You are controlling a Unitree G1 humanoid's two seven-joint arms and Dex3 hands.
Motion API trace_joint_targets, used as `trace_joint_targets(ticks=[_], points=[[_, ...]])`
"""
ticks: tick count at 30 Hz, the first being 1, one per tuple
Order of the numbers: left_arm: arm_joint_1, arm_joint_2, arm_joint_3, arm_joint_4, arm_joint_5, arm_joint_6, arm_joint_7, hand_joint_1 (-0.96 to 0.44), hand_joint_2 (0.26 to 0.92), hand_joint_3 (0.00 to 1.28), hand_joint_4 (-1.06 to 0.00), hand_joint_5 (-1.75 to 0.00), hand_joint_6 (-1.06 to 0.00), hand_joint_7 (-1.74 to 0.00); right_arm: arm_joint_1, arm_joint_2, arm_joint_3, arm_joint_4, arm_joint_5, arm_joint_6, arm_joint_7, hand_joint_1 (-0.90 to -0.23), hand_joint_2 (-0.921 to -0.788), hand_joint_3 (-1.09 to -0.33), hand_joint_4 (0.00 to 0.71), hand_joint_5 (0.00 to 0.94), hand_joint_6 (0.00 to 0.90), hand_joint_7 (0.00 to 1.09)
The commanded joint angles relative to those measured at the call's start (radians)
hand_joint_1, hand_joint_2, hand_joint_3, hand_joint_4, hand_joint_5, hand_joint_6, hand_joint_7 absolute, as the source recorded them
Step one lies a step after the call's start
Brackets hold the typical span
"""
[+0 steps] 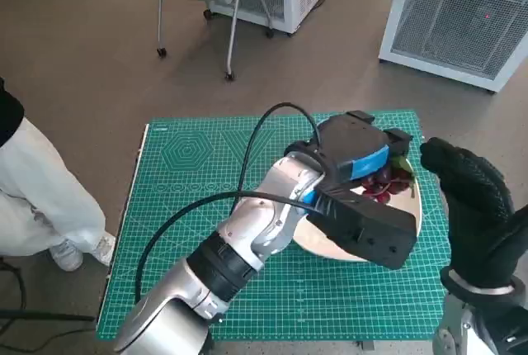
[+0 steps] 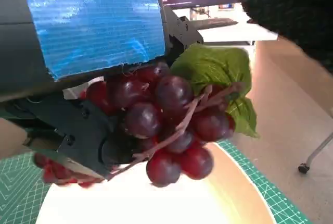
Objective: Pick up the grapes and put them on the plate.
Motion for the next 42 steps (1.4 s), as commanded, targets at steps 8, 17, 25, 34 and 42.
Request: trace_joint_targets(ticks=[8,17,25,34,42], points=[[-0.035,-0.004,-0.007,0.022,-0.001,-0.017,0.025,0.38,0.647,0.82,-0.42,-1.67,-0.46,-0.34,0.026,0.008,-0.001,0.002,-0.007,0.003,-0.013,-0.505,-0.921,-0.578,0.448,0.000,0.089,0.57],[-0.053,-0.040,0.035,0.118,-0.101,0.047,-0.149,0.21,0.684,0.64,-0.32,-1.26,-0.41,-0.23,0.027,0.020,0.003,0.006,-0.020,-0.002,-0.030,-0.515,-0.921,-0.577,0.446,0.000,0.086,0.58],[-0.076,-0.052,0.025,0.167,-0.136,0.073,-0.215,-0.31,0.810,0.10,-0.02,-0.07,-0.18,-0.03,0.027,0.024,0.005,0.009,-0.023,-0.004,-0.033,-0.520,-0.921,-0.576,0.445,0.000,0.082,0.58],[-0.048,-0.037,0.046,0.187,-0.170,0.018,-0.169,-0.37,0.840,0.03,0.00,0.00,-0.16,-0.01,0.029,0.023,0.006,0.007,-0.020,0.000,-0.031,-0.519,-0.921,-0.576,0.443,0.000,0.080,0.59],[0.010,0.005,0.124,0.172,-0.271,-0.086,-0.155,-0.40,0.863,0.03,0.00,0.00,-0.16,0.00,0.026,0.024,0.009,0.005,-0.020,0.007,-0.032,-0.518,-0.921,-0.575,0.443,0.000,0.079,0.59]])
